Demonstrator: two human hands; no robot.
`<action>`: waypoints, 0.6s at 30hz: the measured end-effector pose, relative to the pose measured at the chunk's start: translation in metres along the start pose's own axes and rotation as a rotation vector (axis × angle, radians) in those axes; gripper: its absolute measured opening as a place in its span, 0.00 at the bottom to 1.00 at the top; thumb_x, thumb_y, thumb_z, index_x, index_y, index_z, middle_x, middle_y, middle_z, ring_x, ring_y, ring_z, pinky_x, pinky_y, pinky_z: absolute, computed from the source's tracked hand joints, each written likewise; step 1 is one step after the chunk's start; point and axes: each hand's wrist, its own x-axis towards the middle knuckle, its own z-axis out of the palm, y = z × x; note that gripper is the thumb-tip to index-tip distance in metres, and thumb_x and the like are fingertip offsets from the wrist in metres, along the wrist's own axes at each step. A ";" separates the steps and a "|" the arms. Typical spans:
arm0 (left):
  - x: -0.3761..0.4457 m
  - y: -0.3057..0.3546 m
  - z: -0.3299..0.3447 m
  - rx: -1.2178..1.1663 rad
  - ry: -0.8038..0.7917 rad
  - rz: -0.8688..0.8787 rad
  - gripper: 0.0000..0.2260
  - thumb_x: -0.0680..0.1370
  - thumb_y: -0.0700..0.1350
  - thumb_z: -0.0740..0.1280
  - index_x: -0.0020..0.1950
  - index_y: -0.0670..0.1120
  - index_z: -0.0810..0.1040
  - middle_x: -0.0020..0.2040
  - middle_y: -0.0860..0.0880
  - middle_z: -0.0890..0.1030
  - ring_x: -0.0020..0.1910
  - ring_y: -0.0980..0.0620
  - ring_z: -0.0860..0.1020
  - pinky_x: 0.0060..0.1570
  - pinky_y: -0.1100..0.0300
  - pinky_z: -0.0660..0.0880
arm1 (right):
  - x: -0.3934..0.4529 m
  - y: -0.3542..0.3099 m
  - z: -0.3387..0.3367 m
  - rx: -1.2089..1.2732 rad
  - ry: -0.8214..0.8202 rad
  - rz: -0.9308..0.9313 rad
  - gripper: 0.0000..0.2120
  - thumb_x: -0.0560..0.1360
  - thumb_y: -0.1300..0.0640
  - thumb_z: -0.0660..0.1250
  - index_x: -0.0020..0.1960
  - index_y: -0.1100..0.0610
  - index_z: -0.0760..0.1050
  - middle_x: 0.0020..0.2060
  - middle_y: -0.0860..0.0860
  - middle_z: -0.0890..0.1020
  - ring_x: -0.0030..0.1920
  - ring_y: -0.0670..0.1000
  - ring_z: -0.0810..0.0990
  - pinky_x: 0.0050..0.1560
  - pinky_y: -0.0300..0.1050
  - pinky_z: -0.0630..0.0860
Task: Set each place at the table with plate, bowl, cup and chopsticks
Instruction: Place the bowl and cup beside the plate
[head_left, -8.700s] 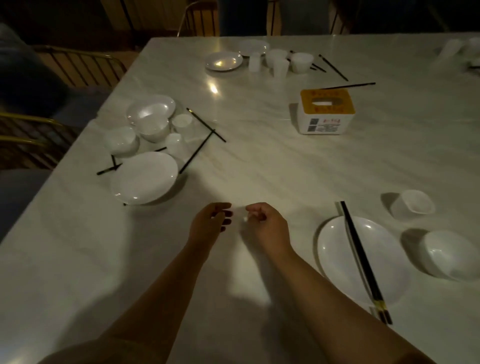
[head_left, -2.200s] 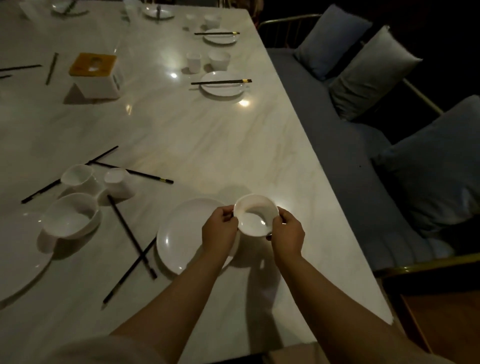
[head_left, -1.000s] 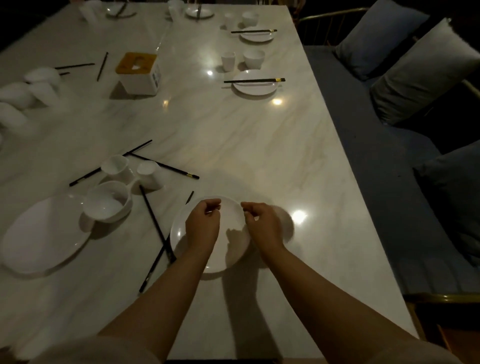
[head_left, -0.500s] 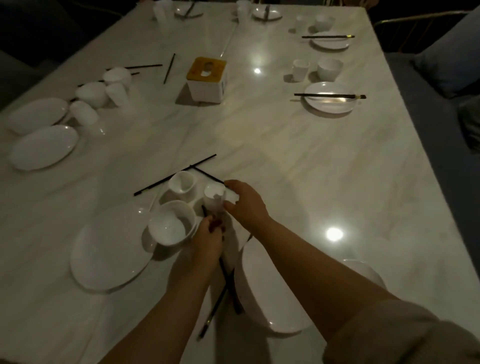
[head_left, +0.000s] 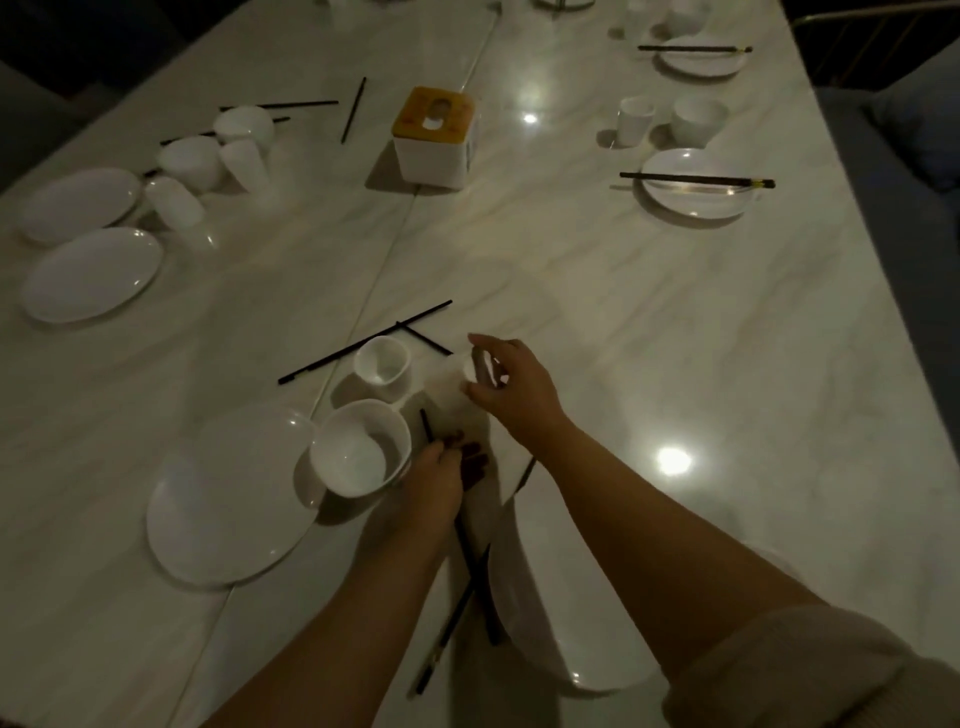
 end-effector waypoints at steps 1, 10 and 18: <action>-0.005 0.005 0.003 -0.054 -0.023 -0.012 0.16 0.83 0.45 0.56 0.66 0.38 0.72 0.60 0.41 0.79 0.61 0.42 0.77 0.57 0.54 0.74 | -0.010 0.001 -0.009 0.087 0.029 0.022 0.27 0.71 0.58 0.73 0.68 0.51 0.71 0.57 0.53 0.74 0.53 0.49 0.74 0.53 0.36 0.70; -0.037 0.030 0.068 -0.317 -0.123 -0.020 0.12 0.81 0.46 0.63 0.59 0.39 0.77 0.53 0.40 0.82 0.52 0.47 0.81 0.49 0.57 0.79 | -0.094 0.051 -0.090 0.157 0.101 0.202 0.32 0.68 0.60 0.73 0.70 0.48 0.67 0.57 0.49 0.72 0.57 0.49 0.73 0.59 0.44 0.74; -0.073 0.029 0.148 -0.060 -0.290 0.143 0.07 0.79 0.46 0.63 0.52 0.48 0.80 0.54 0.46 0.83 0.53 0.50 0.82 0.56 0.53 0.79 | -0.123 0.094 -0.163 0.027 0.143 0.382 0.28 0.67 0.57 0.75 0.65 0.54 0.70 0.55 0.50 0.79 0.53 0.51 0.78 0.52 0.46 0.77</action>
